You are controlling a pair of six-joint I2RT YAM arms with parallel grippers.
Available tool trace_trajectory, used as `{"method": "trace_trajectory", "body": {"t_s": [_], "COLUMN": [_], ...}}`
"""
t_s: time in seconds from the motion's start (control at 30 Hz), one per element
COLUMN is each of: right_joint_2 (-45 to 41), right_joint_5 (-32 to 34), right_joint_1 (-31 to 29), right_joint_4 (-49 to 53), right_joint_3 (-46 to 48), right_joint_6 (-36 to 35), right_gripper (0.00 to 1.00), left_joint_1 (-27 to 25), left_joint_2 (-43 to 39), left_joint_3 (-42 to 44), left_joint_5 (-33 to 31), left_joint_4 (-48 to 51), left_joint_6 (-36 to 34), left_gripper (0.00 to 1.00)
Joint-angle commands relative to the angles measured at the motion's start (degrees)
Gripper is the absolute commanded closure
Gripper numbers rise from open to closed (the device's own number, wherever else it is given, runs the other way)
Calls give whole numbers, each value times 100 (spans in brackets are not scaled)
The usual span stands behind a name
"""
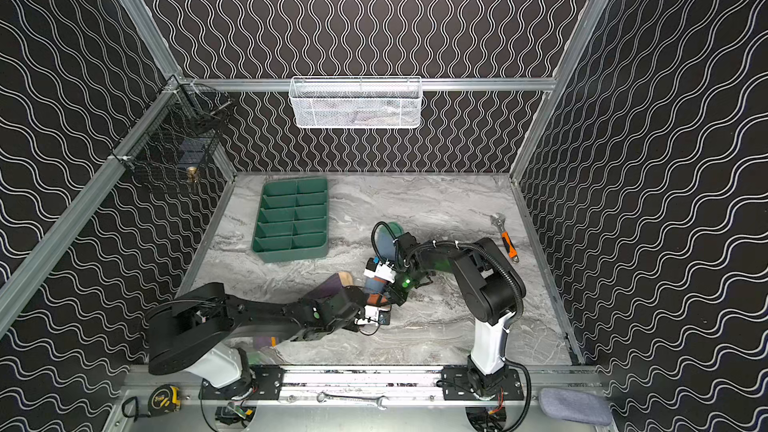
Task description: Roll the socks
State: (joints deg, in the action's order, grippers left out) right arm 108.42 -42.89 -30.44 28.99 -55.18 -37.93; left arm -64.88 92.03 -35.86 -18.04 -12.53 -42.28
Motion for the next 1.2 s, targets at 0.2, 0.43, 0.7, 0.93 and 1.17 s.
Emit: {"method": "trace_trajectory", "body": {"t_s": [0.2,0.43,0.7,0.93,1.17], "right_joint_2": [83,83,-147,-669,-1463], "right_joint_5": [1703,1597,1607,1708,2081], "right_joint_1": [9,14,50,183,429], "right_joint_4": [282,295,111,-135,-415], "right_joint_3": [62,40,134,327,641], "right_joint_6": [-10,70,204,306,253], "right_gripper": [100,100,100,59,50], "left_joint_1": [2,2,2,88,182], "left_joint_2": [348,505,509,382,292], "left_joint_3": [19,-163,-519,-723,-815], "left_joint_5": [-535,-296,215,535,639], "left_joint_4": [-553,-146,869,1423,1586], "left_joint_6": [127,200,341,562,720], "left_gripper": [53,79,100,100,100]}}
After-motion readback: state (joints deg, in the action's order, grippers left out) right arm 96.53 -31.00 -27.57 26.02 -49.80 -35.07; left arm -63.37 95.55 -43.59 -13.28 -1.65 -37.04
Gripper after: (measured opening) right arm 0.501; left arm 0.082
